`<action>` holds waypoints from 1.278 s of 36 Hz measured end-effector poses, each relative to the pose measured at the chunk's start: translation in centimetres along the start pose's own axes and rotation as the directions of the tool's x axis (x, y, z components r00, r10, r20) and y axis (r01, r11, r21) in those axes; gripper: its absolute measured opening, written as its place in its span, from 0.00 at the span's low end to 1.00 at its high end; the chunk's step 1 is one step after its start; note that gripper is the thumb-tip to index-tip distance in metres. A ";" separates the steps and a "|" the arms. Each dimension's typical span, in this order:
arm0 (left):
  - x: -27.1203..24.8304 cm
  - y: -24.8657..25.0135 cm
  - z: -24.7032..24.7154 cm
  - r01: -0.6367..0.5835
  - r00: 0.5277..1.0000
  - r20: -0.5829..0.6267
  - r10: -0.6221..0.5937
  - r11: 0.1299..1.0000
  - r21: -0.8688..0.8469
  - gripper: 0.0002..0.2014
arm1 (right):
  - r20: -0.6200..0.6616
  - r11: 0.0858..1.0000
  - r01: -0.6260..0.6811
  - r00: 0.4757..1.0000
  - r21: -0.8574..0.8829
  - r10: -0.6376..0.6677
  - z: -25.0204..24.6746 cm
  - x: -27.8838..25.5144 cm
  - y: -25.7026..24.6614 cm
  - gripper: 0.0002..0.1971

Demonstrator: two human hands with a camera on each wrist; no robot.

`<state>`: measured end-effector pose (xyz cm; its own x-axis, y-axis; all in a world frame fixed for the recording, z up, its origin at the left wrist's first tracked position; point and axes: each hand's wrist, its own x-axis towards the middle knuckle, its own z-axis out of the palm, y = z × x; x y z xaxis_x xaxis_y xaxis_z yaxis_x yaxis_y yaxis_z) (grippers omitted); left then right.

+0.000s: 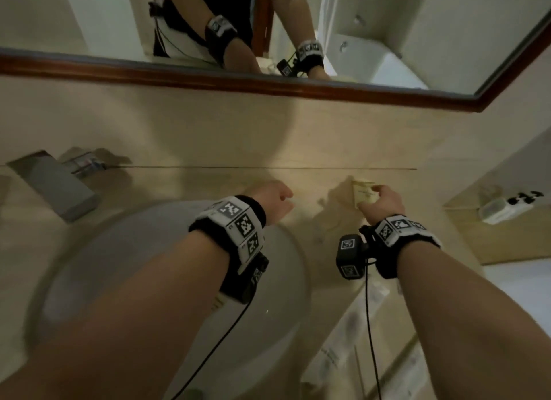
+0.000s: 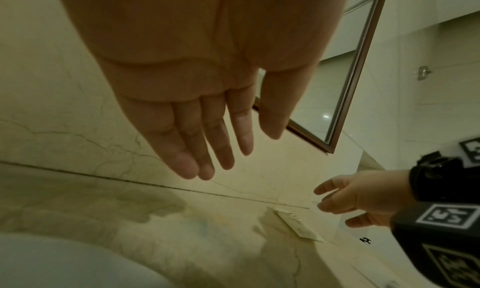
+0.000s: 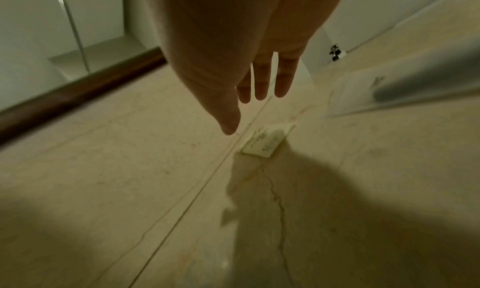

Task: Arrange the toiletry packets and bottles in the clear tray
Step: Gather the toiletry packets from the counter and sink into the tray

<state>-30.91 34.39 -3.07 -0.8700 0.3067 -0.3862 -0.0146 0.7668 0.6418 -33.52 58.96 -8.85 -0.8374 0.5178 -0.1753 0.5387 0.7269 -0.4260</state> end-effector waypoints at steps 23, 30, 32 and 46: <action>5.0 -3.4 0.5 0.054 0.996 0.072 -0.056 0.998 0.038 0.19 | 0.048 0.917 -0.006 0.998 -0.399 0.028 4.6 5.2 0.6 0.23; 4.0 -3.3 0.5 0.052 0.996 0.071 -0.054 0.998 0.031 0.19 | 0.096 0.906 0.032 0.995 -0.423 0.010 3.9 3.9 0.7 0.20; 3.5 -3.3 0.5 0.054 0.997 0.059 -0.056 0.998 0.022 0.18 | 0.117 0.915 0.021 0.993 -0.403 0.029 3.7 3.3 0.4 0.20; -0.7 -2.7 0.0 0.060 0.996 -0.056 -0.067 0.991 -0.120 0.23 | 0.028 0.983 0.184 0.983 0.003 -0.184 1.4 -3.7 -2.4 0.18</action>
<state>-30.25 32.13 -4.57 -0.8933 0.2224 -0.3905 -0.1257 0.7105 0.6923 -31.86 54.65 -8.46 -0.9244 0.3627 -0.1184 0.3753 0.8083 -0.4537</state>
